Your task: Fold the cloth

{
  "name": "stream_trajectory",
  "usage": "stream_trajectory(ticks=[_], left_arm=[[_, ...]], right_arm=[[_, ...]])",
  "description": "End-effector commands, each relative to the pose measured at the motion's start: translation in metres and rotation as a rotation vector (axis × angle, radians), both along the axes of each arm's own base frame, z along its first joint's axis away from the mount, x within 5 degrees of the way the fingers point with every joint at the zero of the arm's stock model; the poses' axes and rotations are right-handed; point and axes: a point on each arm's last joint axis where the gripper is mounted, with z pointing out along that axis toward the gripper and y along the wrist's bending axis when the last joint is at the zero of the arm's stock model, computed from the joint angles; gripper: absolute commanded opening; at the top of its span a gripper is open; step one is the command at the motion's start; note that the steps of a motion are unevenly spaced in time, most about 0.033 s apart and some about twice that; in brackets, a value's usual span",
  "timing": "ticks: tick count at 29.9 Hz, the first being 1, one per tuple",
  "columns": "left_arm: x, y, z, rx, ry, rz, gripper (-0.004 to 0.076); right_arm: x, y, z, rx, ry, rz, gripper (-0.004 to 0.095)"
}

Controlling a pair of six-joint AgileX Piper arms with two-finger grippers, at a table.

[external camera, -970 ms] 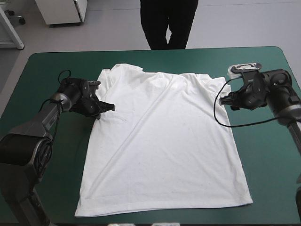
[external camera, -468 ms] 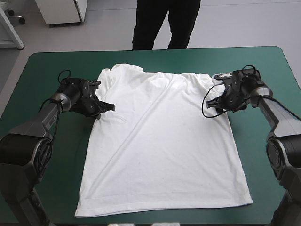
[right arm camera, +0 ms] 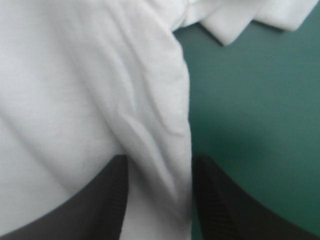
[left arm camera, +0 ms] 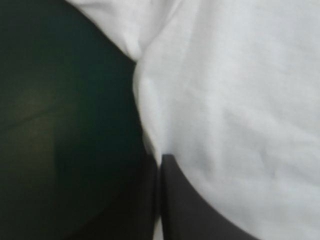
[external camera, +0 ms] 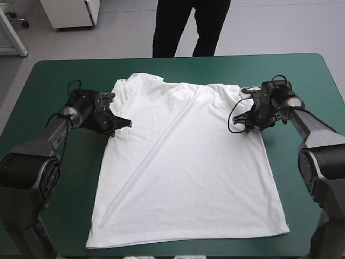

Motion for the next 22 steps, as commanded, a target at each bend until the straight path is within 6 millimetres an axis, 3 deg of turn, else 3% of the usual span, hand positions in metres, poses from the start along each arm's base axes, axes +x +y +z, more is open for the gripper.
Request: stream_trajectory(ticks=[1, 4, 7, 11, 17, 22], left_arm=[[-0.001, -0.001, -0.003, -0.005, 0.015, 0.0, -0.0009], [-0.001, -0.001, -0.003, -0.002, 0.013, -0.018, -0.0009], [0.0, -0.001, -0.002, -0.003, 0.0, -0.018, -0.0009], [-0.003, -0.001, 0.012, -0.004, -0.044, -0.023, -0.0009], [-0.016, 0.005, 0.06, 0.025, -0.176, -0.041, -0.0009], [-0.035, 0.008, 0.107, 0.006, -0.317, -0.037, -0.0009]], right_arm=[[0.002, 0.003, -0.002, 0.023, -0.005, 0.002, 0.0198], [0.003, 0.003, -0.004, 0.024, -0.012, 0.001, 0.0005], [0.005, 0.004, -0.002, 0.026, -0.027, 0.001, -0.0015], [0.009, 0.005, 0.014, 0.035, -0.039, 0.001, -0.0017], [0.006, 0.005, 0.076, 0.062, -0.18, 0.004, -0.0017], [-0.011, 0.001, 0.127, 0.072, -0.295, 0.007, -0.0017]])
